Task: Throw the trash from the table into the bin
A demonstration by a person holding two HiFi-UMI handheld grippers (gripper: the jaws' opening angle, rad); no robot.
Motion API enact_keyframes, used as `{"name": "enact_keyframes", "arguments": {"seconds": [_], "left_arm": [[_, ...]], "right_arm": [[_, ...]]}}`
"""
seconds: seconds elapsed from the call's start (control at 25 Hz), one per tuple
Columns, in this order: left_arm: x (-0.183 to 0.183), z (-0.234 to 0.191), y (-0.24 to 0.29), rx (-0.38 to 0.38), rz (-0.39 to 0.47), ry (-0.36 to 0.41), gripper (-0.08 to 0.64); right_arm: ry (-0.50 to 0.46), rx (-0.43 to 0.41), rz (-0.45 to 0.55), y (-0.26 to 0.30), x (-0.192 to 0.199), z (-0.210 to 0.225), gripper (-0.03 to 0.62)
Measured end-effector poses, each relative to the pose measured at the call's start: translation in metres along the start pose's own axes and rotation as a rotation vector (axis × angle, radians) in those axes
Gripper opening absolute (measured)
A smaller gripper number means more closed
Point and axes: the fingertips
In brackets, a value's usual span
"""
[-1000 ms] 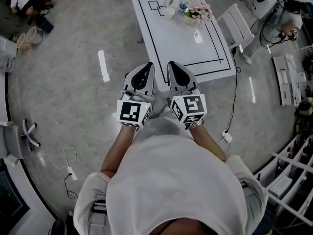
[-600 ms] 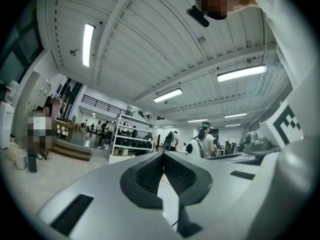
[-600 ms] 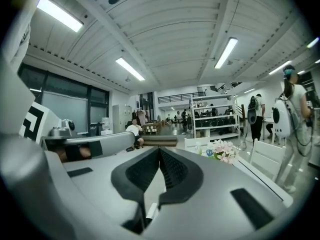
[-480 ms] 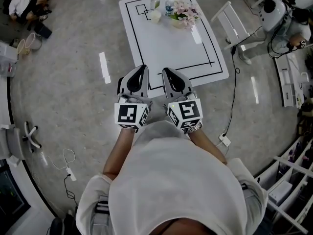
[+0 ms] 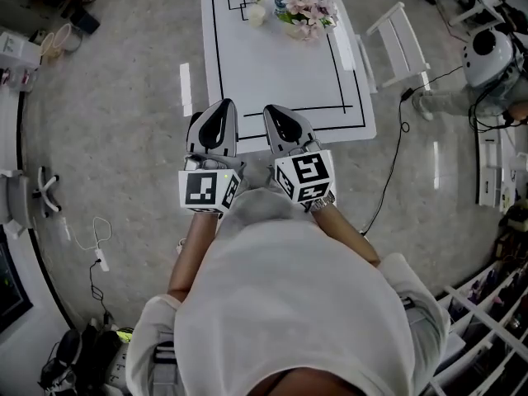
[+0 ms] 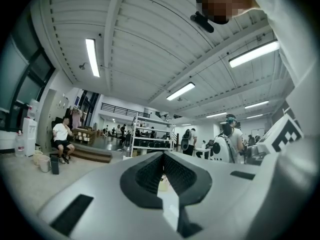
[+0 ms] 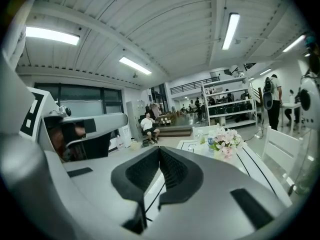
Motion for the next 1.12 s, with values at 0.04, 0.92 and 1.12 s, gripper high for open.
{"name": "enact_keyframes", "arguments": {"seconds": [0.04,0.92,1.12], "left_arm": [[-0.004,-0.003,0.0,-0.01,0.005,0.01,0.006],[0.005,-0.105,0.072,0.017,0.035,-0.06,0.007],[0.013,-0.119,0.094,-0.052,-0.005,-0.016,0.006]], "right_arm": [[0.004,-0.007,-0.004,0.003,0.001,0.002,0.011],[-0.548,-0.302,-0.462,0.164,0.031,0.062,0.015],[-0.635,-0.448,-0.606,0.221,0.05,0.103,0.1]]}}
Point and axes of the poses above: the fingertips, and each gripper's own axes: y forward along the fingers, z to its right, x out of its underside, and after that the axes turned 7 degrees about z, right-handed
